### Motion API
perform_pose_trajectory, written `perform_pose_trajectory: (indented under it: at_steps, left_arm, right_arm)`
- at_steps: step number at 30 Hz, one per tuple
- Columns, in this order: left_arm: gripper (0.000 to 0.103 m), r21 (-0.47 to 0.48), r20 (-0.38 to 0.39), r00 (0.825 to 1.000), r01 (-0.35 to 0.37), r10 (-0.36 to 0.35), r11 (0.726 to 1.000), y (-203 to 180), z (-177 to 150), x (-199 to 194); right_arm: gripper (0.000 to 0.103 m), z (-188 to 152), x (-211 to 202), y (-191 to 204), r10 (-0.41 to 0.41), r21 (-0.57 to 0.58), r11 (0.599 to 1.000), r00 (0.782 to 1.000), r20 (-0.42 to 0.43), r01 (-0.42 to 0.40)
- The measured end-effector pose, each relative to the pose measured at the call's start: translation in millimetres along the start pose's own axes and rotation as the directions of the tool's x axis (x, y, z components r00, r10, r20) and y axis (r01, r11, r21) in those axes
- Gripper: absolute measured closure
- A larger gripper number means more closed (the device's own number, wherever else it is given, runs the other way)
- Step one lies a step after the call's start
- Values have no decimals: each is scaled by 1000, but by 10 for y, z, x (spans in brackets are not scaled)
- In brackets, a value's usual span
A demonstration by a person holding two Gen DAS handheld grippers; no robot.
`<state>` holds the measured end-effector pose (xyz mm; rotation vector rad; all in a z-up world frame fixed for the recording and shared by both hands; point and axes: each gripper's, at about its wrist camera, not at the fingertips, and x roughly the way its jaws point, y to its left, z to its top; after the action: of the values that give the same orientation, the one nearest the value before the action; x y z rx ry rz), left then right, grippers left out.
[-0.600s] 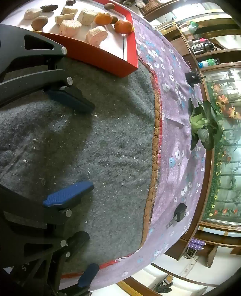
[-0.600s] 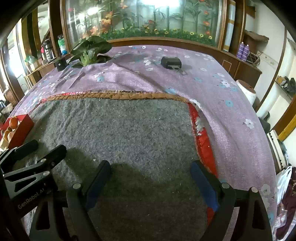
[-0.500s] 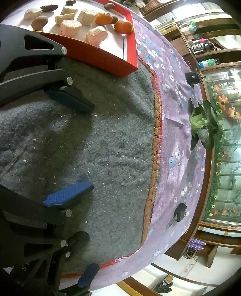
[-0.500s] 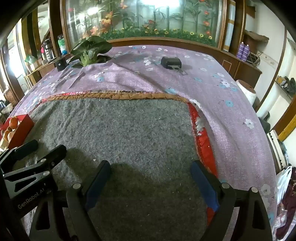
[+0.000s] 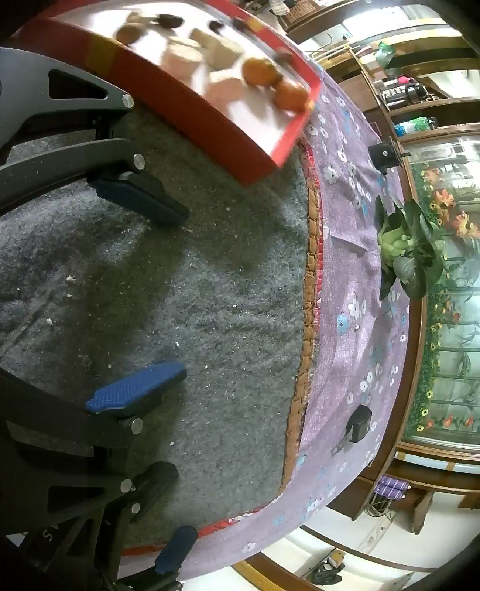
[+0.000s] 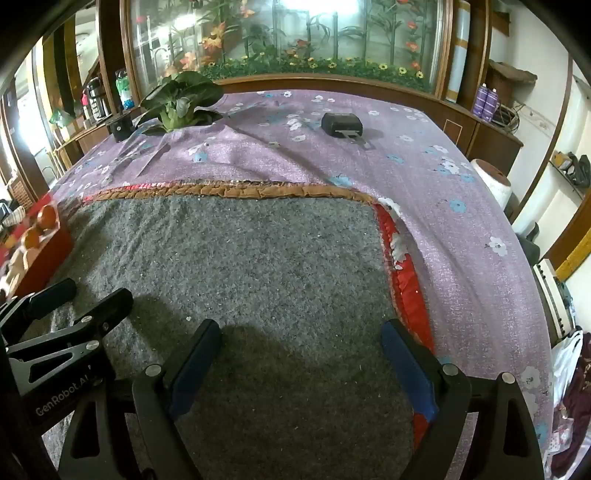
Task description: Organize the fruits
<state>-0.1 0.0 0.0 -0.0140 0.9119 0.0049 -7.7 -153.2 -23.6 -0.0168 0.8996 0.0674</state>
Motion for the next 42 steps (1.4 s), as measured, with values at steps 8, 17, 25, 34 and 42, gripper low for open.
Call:
perform_pose_trajectory:
  at_steps: [8,17,25,34,42]
  left_arm:
    - [25,-1,0,1000,1,-1,1000,3,0,1]
    - [25,0,0,1000,1,-1,1000,3,0,1]
    - [25,0,0,1000,0,0,1000,3,0,1]
    - [25,0,0,1000,1,-1,1000,4,0,2]
    - [25,0,0,1000,0,0,1000,4,0,2]
  right_arm:
    - [14,1,2,2,0,0,1000,1000,0,0]
    - [14,1,0,1,0,0,1000,1000,0,0]
    - [14,2,-4,2,0,0,1000,1000,0,0]
    - [14,3,-12,13,0,0,1000,1000,0,0]
    - [14,3,-15,26,1,1,1000,1000,0,-1]
